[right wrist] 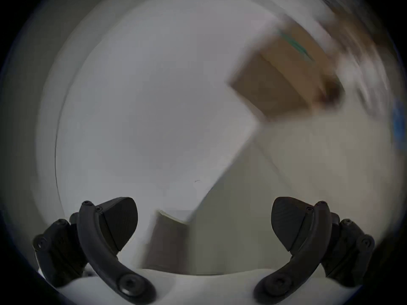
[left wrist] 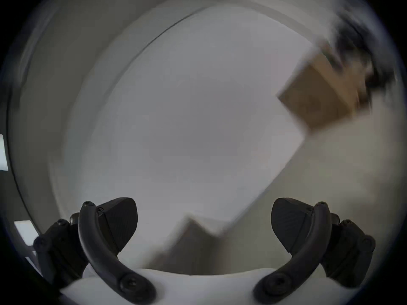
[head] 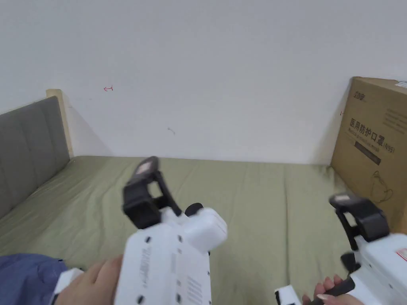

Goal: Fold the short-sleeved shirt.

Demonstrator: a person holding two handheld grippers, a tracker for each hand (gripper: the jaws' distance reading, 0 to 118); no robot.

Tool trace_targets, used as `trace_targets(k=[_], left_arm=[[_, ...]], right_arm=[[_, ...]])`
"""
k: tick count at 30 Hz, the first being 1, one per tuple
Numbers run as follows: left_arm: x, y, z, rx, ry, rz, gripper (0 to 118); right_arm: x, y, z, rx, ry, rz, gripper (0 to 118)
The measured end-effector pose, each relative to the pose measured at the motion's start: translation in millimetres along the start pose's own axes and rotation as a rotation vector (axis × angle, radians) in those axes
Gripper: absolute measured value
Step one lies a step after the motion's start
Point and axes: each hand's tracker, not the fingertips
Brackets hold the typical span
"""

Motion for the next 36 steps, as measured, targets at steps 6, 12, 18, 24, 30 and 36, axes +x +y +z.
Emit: trace_targets(k=[6, 12, 18, 24, 30, 36], left_arm=[[-26, 5, -12, -0.051, -0.059, 0.330, 118], [-64, -44, -45, -0.301, -0.171, 1.107, 118], [-57, -62, -40, -0.322, -0.106, 1.153, 118], [-57, -62, -40, -0.296, -0.159, 1.195, 118], [-56, -60, -42, -0.289, -0.180, 1.195, 118], [-57, -61, -45, -0.300, -0.184, 1.214, 118]], right_arm=[[37, 16, 2, 0.021, -0.045, -0.018, 118], [-61, -44, 14, 0.251, 0.026, 1.244, 118], [-80, -106, 6, 0.289, 0.019, 1.667, 118], [-80, -106, -2, 0.269, 0.029, 1.583, 118], [-78, -103, -2, 0.281, 0.021, 1.581, 118], [-80, -92, -3, 0.282, 0.008, 1.548, 118]])
